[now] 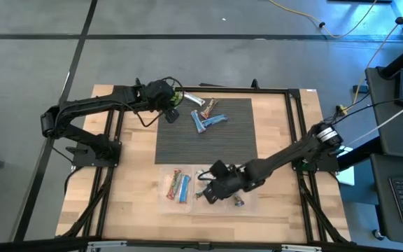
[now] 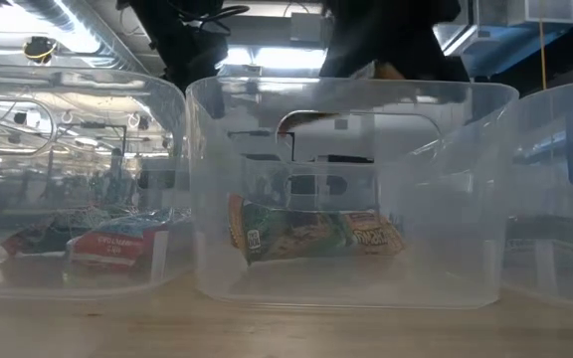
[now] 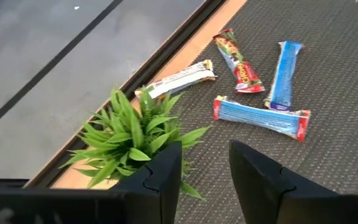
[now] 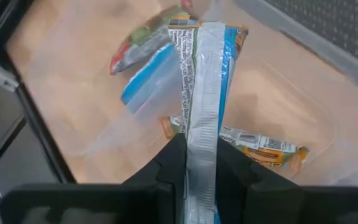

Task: Pick and place Granola Bars by type
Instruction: Put the yellow granola bar into the middle transparent bin

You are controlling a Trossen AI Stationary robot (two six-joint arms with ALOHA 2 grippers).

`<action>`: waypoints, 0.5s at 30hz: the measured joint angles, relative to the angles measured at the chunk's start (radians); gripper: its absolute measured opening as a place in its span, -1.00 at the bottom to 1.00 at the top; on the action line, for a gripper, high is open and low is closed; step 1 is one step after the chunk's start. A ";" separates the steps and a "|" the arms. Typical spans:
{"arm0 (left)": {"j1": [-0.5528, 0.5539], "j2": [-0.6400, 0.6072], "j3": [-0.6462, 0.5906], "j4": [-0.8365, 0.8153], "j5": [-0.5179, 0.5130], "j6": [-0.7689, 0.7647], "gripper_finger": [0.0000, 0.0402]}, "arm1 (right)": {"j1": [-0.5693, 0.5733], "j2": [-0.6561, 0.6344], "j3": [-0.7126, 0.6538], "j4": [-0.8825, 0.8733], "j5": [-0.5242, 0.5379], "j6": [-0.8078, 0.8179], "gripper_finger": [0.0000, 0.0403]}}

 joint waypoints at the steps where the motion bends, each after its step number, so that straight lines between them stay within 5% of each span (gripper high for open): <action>1: 0.000 0.000 0.000 0.001 0.005 0.000 -0.37 | 0.002 0.010 0.000 -0.002 0.001 0.017 -0.64; 15: 0.000 0.000 0.000 0.002 0.068 -0.002 -0.34 | 0.002 0.087 0.000 -0.001 -0.034 0.074 -0.63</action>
